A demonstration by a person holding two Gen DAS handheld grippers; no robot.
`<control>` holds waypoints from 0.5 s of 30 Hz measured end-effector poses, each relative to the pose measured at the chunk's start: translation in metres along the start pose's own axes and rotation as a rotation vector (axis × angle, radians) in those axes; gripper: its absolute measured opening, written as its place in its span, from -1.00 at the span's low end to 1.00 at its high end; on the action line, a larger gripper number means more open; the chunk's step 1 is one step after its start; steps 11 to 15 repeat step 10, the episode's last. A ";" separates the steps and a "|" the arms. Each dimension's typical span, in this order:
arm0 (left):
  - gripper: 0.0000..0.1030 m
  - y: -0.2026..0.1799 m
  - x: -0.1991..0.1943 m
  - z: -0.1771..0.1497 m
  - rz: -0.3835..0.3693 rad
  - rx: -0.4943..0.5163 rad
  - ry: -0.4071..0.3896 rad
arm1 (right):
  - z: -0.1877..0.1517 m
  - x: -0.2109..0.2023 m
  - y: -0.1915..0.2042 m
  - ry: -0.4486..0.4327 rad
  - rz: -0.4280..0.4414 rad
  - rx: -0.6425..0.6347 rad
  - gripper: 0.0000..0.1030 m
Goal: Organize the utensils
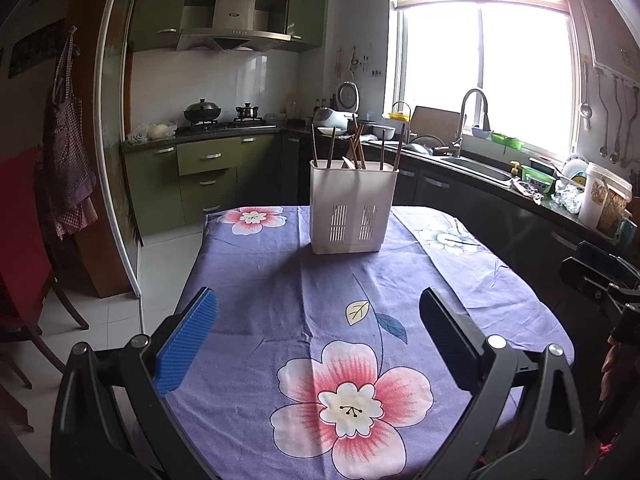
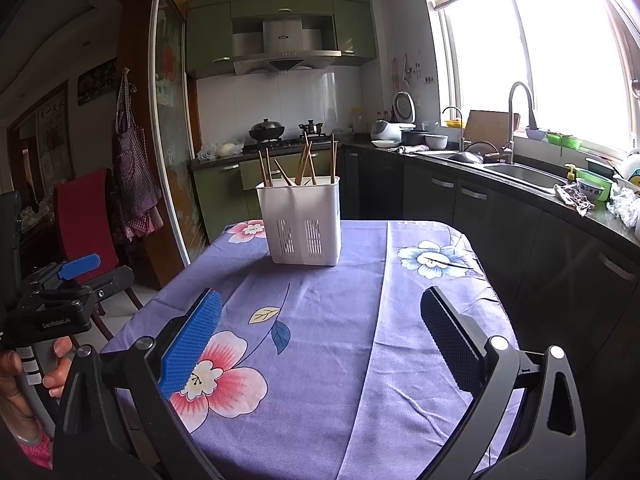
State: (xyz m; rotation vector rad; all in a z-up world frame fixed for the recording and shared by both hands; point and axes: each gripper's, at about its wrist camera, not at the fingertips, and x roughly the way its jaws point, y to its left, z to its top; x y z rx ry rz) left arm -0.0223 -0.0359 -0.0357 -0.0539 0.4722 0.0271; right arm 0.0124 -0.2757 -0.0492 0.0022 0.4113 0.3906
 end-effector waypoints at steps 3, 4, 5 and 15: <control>0.87 -0.003 0.006 -0.003 0.019 0.025 0.029 | 0.000 0.000 0.000 0.001 0.001 0.001 0.91; 0.87 -0.002 0.009 -0.003 0.017 0.015 0.045 | 0.000 0.000 -0.001 0.001 0.001 0.000 0.91; 0.87 0.000 0.011 -0.004 0.008 -0.001 0.057 | -0.001 0.000 0.000 0.001 0.001 0.000 0.91; 0.87 -0.001 0.019 -0.008 0.046 0.014 0.075 | 0.000 0.002 -0.001 0.006 -0.002 0.000 0.91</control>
